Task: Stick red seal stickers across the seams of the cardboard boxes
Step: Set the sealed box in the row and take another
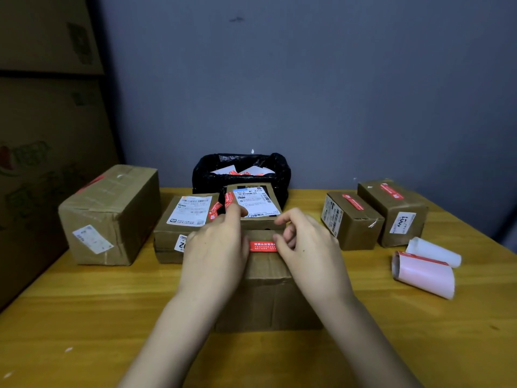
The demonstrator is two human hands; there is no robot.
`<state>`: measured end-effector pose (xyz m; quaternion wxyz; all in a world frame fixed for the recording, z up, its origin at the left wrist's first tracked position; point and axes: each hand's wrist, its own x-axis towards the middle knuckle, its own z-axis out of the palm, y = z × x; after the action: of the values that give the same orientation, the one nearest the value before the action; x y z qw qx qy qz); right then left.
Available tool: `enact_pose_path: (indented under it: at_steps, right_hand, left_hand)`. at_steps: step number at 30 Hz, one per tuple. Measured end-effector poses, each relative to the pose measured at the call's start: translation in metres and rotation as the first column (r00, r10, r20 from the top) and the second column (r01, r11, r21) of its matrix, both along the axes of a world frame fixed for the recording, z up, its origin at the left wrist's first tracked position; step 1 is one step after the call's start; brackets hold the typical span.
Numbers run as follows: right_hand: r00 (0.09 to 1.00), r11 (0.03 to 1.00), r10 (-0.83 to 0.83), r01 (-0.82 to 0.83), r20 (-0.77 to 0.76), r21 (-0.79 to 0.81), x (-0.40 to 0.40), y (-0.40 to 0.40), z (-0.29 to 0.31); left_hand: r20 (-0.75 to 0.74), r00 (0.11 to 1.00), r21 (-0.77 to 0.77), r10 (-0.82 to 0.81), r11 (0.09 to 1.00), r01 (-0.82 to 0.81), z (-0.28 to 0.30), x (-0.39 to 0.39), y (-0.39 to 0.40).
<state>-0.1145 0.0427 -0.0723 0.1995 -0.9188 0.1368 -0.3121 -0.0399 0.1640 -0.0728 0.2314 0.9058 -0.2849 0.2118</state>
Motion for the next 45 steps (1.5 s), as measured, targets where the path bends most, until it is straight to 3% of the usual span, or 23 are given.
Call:
enact_pose_path:
  at_steps: [19,30,36,41,45]
  right_hand:
    - [0.996,0.971,-0.070,0.080,0.055,-0.223,0.004,0.005,-0.010]
    - [0.991,0.961,-0.120,0.131,0.059,-0.245,0.003,0.003,-0.011]
    - [0.984,0.944,-0.178,0.177,0.023,-0.280,0.000,0.004,-0.008]
    - [0.987,0.964,-0.158,0.156,0.004,-0.214,-0.010,-0.007,0.003]
    - [0.996,0.979,-0.086,0.084,-0.004,-0.186,-0.023,-0.010,0.013]
  left_hand:
    - [0.114,0.990,0.143,0.085,0.985,-0.101,-0.005,-0.004,-0.006]
    - [0.146,0.980,0.265,0.133,0.950,-0.168,-0.001,-0.003,-0.003]
    - [0.027,0.997,0.154,0.068,0.986,-0.072,0.006,-0.002,0.009]
    - [0.007,1.000,0.040,0.018,0.999,-0.018,0.014,-0.010,0.014]
    - [0.013,0.991,0.155,-0.132,0.980,0.128,0.016,-0.020,0.020]
